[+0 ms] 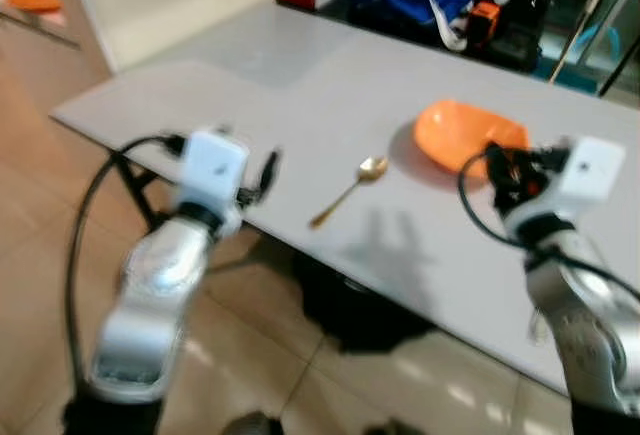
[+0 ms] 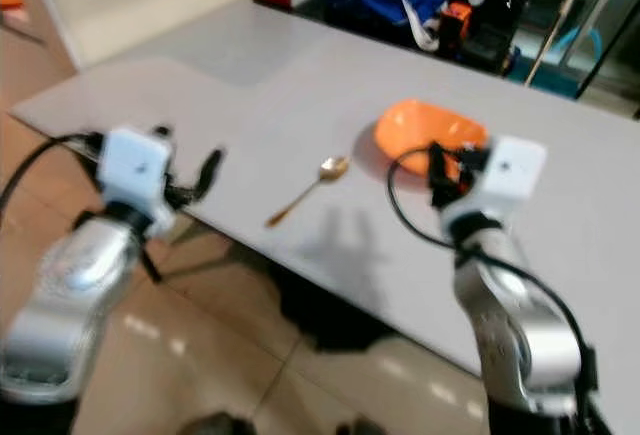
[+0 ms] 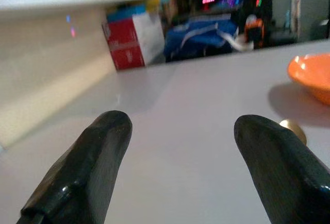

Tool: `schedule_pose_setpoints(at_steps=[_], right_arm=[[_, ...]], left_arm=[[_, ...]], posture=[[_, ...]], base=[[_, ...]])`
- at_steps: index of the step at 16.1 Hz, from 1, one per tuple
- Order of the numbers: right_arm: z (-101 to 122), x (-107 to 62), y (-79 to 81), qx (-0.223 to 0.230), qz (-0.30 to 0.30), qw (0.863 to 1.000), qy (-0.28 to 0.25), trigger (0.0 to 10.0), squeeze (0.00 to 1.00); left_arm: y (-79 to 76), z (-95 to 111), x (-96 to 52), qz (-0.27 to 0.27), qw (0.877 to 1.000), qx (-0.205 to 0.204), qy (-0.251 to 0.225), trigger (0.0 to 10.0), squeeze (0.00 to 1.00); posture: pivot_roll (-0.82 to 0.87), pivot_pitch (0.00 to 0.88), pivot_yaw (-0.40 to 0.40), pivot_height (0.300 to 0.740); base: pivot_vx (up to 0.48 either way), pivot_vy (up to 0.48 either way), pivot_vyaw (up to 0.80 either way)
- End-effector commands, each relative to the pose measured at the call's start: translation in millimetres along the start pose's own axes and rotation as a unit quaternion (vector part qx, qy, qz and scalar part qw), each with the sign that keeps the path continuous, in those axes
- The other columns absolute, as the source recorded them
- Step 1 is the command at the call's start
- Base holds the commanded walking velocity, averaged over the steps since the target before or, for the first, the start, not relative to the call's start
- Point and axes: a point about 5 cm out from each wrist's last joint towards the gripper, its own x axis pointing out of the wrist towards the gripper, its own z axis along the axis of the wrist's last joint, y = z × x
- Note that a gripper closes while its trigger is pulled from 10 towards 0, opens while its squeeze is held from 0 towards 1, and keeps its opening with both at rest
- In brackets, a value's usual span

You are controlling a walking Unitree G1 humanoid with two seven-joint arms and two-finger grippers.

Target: Setting the table

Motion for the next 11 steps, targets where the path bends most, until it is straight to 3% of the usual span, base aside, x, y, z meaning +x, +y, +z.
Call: schedule_pose_setpoints(at_steps=[1,5,11], right_arm=[[1,-1.7,9.5,-0.006,0.019,1.0,-0.014,10.0,0.0],[-6,-1.8,16.6,-0.014,0.027,1.0,-0.01,10.0,0.0],[-9,2.9,26.6,-0.017,0.047,0.999,-0.007,10.0,0.0]], left_arm=[[8.3,3,2.5,0.03,0.999,0.015,-0.009,10.0,0.0],[6.0,8,6.4,0.037,0.999,0.011,-0.019,10.0,0.0],[22.9,9,9.2,0.076,0.997,0.007,-0.016,10.0,0.0]], posture=[[0.04,0.03,-0.046,0.74],[0.04,0.035,-0.043,0.74],[0.04,0.046,-0.051,0.74]], base=[[0.0,0.48,-0.51],[0.0,0.48,-0.8],[0.0,0.48,-0.8]])
